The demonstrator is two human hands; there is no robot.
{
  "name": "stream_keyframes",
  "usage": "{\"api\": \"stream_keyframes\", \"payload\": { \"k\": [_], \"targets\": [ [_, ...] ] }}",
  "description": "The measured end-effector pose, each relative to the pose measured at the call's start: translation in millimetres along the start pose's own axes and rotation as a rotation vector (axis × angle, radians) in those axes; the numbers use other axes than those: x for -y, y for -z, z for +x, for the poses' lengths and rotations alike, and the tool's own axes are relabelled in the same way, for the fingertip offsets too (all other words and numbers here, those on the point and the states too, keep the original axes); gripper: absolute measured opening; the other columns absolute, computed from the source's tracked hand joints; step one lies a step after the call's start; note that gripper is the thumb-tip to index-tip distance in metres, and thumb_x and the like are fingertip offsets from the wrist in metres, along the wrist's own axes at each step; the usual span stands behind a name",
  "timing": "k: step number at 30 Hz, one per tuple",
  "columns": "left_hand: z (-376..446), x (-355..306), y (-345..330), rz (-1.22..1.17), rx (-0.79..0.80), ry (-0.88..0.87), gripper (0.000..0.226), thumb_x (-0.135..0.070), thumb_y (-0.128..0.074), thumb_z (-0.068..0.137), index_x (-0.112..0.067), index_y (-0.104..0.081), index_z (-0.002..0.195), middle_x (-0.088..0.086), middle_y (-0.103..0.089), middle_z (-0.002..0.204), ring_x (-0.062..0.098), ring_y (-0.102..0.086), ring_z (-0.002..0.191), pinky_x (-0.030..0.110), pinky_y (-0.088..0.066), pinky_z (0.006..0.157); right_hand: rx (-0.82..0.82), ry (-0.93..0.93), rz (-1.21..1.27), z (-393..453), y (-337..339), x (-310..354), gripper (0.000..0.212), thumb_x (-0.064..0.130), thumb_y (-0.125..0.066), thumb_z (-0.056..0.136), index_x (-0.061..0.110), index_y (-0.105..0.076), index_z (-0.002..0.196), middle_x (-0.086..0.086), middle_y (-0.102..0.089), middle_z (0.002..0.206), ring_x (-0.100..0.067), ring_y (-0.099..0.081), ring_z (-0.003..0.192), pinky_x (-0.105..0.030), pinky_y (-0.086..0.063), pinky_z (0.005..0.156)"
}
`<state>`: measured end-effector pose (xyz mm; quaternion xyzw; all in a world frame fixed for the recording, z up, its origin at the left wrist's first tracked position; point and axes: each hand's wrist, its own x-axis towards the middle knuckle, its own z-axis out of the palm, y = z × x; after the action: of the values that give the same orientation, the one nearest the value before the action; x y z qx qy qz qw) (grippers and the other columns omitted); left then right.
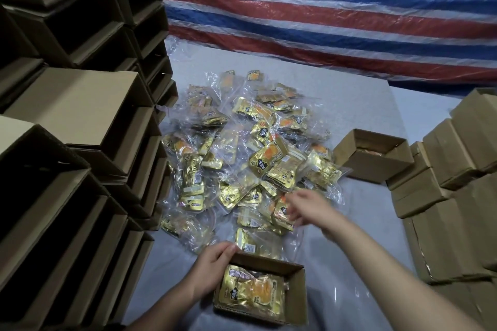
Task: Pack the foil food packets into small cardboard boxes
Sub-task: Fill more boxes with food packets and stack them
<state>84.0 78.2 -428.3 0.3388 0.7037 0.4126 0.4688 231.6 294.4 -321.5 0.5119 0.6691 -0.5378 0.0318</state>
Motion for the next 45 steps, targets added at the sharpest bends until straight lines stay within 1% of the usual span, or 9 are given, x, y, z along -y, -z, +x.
{"api": "stream_keyframes", "payload": {
  "k": [6,10,16,21,25,30,36,42,45],
  "targets": [
    [-5.2,3.5,-1.1,-0.062,-0.034,0.065,0.015,-0.027,-0.061,0.095,-0.025,-0.074,0.088,0.004,-0.069,0.092,0.018,-0.063,0.094,0.033,-0.048,0.089,-0.294,-0.137,0.046,90.5,24.4,10.8,0.06,0.027,-0.056,0.097,0.0,-0.034,0.145,-0.01,-0.058,0.103,-0.018,-0.053,0.075,-0.031,-0.042,0.058],
    [-5.4,0.5,-0.8,0.015,-0.024,0.051,0.014,-0.029,-0.061,0.095,-0.029,-0.073,0.087,0.003,-0.069,0.093,0.013,-0.062,0.088,0.027,-0.048,0.082,-0.424,-0.227,0.032,136.1,15.3,18.3,0.085,0.033,-0.065,0.091,0.006,-0.016,0.155,-0.016,-0.037,0.153,-0.039,-0.04,0.137,-0.046,-0.045,0.106],
    [-6.5,-2.0,0.6,0.055,-0.041,0.05,0.012,-0.02,-0.063,0.094,-0.02,-0.075,0.09,0.0,-0.072,0.09,0.007,-0.063,0.087,0.021,-0.047,0.079,-0.428,-0.322,-0.059,180.4,-6.6,10.5,0.101,0.055,-0.077,0.077,-0.001,-0.031,0.148,-0.018,-0.047,0.144,-0.037,-0.051,0.126,-0.045,-0.049,0.104],
    [-3.8,-1.3,-0.1,0.057,-0.079,0.025,0.014,-0.017,-0.065,0.093,-0.02,-0.075,0.084,0.007,-0.069,0.085,0.004,-0.056,0.073,0.019,-0.041,0.068,-0.34,-0.309,-0.166,182.1,-5.0,1.9,0.066,0.045,-0.078,0.079,0.004,-0.052,0.125,-0.015,-0.058,0.126,-0.029,-0.061,0.101,-0.035,-0.056,0.086],
    [-1.2,1.3,1.6,0.057,-0.063,0.041,0.013,-0.019,-0.064,0.093,-0.02,-0.075,0.086,0.0,-0.072,0.086,0.013,-0.064,0.086,0.024,-0.047,0.079,-0.31,-0.38,-0.174,173.9,0.8,-6.8,0.082,0.043,-0.076,0.08,0.001,-0.041,0.141,-0.013,-0.054,0.126,-0.028,-0.059,0.103,-0.035,-0.055,0.082],
    [0.2,2.5,0.9,0.066,-0.067,0.028,0.013,-0.019,-0.065,0.092,-0.021,-0.074,0.083,0.004,-0.071,0.086,0.017,-0.064,0.084,0.026,-0.047,0.077,-0.37,-0.441,-0.116,173.0,-8.2,-25.4,0.117,0.056,-0.08,0.074,0.0,-0.015,0.154,-0.02,-0.027,0.156,-0.039,-0.037,0.139,-0.047,-0.043,0.109],
    [1.5,4.8,0.0,0.032,-0.063,0.035,0.013,-0.017,-0.064,0.094,-0.019,-0.074,0.086,0.002,-0.071,0.084,0.007,-0.062,0.082,0.022,-0.046,0.079,-0.306,-0.379,0.216,166.5,4.0,-31.7,0.051,0.021,-0.073,0.08,0.002,-0.05,0.122,-0.016,-0.062,0.112,-0.027,-0.067,0.084,-0.038,-0.06,0.074],
    [1.5,5.4,0.6,0.041,-0.053,0.048,0.014,-0.022,-0.062,0.095,-0.019,-0.074,0.087,0.005,-0.072,0.089,0.017,-0.065,0.092,0.029,-0.048,0.087,-0.114,-0.225,0.899,123.8,28.6,-38.5,0.017,0.025,-0.059,0.096,0.008,-0.059,0.099,-0.009,-0.074,0.076,-0.024,-0.071,0.066,-0.036,-0.053,0.066],
    [2.6,5.0,1.2,0.031,-0.036,0.054,0.015,-0.026,-0.062,0.095,-0.021,-0.074,0.087,0.006,-0.071,0.09,0.019,-0.065,0.093,0.029,-0.048,0.087,-0.055,-0.232,0.845,113.1,32.2,-48.7,0.016,0.023,-0.06,0.095,0.007,-0.06,0.1,-0.009,-0.074,0.074,-0.025,-0.07,0.067,-0.038,-0.056,0.067]
  ]
}}
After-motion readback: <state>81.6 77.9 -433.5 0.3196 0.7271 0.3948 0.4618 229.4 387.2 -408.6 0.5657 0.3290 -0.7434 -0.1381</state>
